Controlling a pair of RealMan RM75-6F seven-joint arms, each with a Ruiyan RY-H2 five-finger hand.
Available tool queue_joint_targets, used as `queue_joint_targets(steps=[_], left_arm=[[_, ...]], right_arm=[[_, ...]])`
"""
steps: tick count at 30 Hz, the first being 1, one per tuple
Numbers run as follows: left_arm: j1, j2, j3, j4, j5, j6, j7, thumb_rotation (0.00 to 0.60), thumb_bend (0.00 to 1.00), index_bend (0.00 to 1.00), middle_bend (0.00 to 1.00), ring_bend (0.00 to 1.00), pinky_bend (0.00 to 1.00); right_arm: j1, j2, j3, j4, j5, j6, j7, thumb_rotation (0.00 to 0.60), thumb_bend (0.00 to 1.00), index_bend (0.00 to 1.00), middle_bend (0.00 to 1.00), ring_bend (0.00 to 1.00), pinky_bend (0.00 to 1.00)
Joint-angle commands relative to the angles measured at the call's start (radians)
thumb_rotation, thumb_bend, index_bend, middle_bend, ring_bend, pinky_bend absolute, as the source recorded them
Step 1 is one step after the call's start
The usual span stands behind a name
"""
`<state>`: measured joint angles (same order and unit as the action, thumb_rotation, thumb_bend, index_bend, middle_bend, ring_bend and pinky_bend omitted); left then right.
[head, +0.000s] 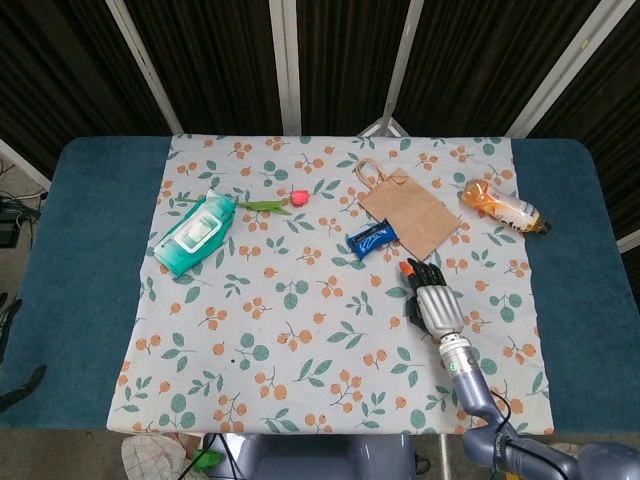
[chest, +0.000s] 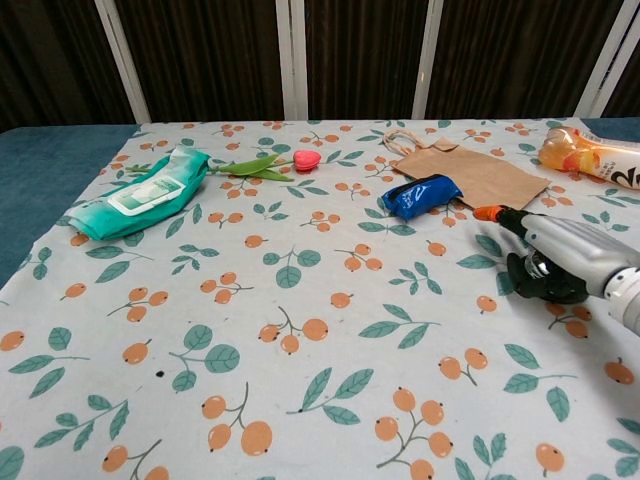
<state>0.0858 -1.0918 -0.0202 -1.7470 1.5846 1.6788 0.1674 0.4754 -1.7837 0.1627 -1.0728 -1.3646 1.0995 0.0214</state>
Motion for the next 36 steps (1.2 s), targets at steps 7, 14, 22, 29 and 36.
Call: queue_joint_targets(steps=[7, 14, 22, 29, 36], left_arm=[[0.004, 0.004, 0.004, 0.002, 0.011, 0.01, -0.013, 0.6, 0.33, 0.05, 0.0, 0.0, 0.1], [0.008, 0.007, 0.012, 0.003, 0.028, 0.018, -0.023, 0.6, 0.33, 0.05, 0.0, 0.0, 0.1], [0.015, 0.015, 0.014, 0.01, 0.037, 0.034, -0.053, 0.6, 0.33, 0.05, 0.0, 0.0, 0.1], [0.02, 0.02, 0.013, 0.016, 0.035, 0.043, -0.077, 0.6, 0.33, 0.05, 0.0, 0.0, 0.1], [0.024, 0.022, 0.012, 0.02, 0.035, 0.049, -0.084, 0.6, 0.33, 0.05, 0.0, 0.0, 0.1]], right_arm=[[-0.085, 0.352, 0.089, -0.521, -0.068, 0.258, -0.138, 0.6, 0.81, 0.0, 0.0, 0.0, 0.0], [-0.201, 0.567, -0.012, -0.767, -0.095, 0.304, -0.247, 0.6, 0.81, 0.0, 0.0, 0.0, 0.0], [-0.337, 0.578, -0.133, -0.745, -0.194, 0.447, -0.321, 0.6, 0.81, 0.0, 0.0, 0.0, 0.0], [-0.393, 0.56, -0.178, -0.678, -0.246, 0.503, -0.287, 0.6, 0.81, 0.0, 0.0, 0.0, 0.0], [-0.418, 0.578, -0.161, -0.664, -0.224, 0.524, -0.228, 0.6, 0.81, 0.0, 0.0, 0.0, 0.0]])
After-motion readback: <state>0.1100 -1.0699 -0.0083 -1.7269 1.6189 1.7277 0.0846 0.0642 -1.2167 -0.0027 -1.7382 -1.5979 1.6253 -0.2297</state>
